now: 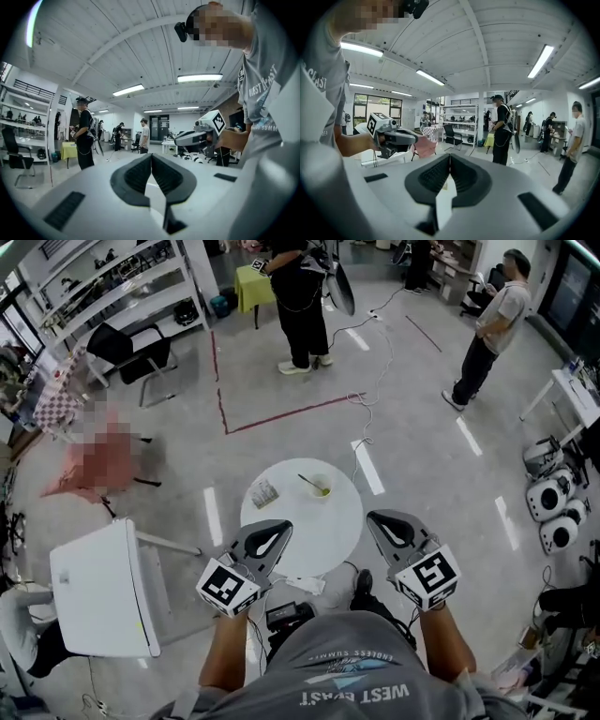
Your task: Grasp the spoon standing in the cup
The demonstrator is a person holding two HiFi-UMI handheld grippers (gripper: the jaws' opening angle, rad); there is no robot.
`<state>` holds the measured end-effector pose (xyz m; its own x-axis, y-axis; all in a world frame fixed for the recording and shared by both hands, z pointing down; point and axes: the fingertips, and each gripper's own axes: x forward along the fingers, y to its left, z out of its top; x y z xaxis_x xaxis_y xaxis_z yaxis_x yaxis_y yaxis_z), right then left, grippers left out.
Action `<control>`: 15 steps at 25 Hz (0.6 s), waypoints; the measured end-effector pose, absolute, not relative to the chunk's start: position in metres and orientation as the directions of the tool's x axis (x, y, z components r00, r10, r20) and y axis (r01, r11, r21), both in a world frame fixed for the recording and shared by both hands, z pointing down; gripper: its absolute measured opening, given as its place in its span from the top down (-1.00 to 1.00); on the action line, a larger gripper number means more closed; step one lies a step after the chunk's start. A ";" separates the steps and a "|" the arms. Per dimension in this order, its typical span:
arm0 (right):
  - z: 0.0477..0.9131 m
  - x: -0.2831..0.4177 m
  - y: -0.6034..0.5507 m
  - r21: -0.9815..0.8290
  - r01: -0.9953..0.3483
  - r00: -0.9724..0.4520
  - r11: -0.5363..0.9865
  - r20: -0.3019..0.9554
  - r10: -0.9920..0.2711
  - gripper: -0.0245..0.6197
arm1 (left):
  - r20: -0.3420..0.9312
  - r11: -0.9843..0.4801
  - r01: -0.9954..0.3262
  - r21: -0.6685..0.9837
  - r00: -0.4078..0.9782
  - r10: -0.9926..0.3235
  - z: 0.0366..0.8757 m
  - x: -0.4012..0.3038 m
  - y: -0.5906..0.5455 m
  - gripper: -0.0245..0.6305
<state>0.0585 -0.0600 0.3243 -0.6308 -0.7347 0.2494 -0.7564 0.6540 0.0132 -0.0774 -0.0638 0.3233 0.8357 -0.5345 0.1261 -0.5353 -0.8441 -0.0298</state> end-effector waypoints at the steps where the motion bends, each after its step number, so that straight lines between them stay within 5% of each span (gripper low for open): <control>1: 0.324 0.063 -0.067 0.011 -0.746 -0.643 0.666 0.245 -0.725 0.92 | 0.131 -0.832 -0.554 -0.031 0.823 -0.553 0.324 -0.076 -0.067 0.90; 15: 0.356 0.114 -0.140 -0.027 -0.616 -0.766 0.788 0.257 -0.590 0.91 | 0.166 -0.722 -0.691 -0.013 0.711 -0.683 0.351 -0.019 -0.115 0.90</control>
<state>0.1136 -0.1397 0.3562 -0.7657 -0.5897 0.2569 -0.6156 0.7876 -0.0273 -0.0191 -0.1146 0.3508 0.7110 -0.6833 0.1657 -0.6913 -0.7225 -0.0132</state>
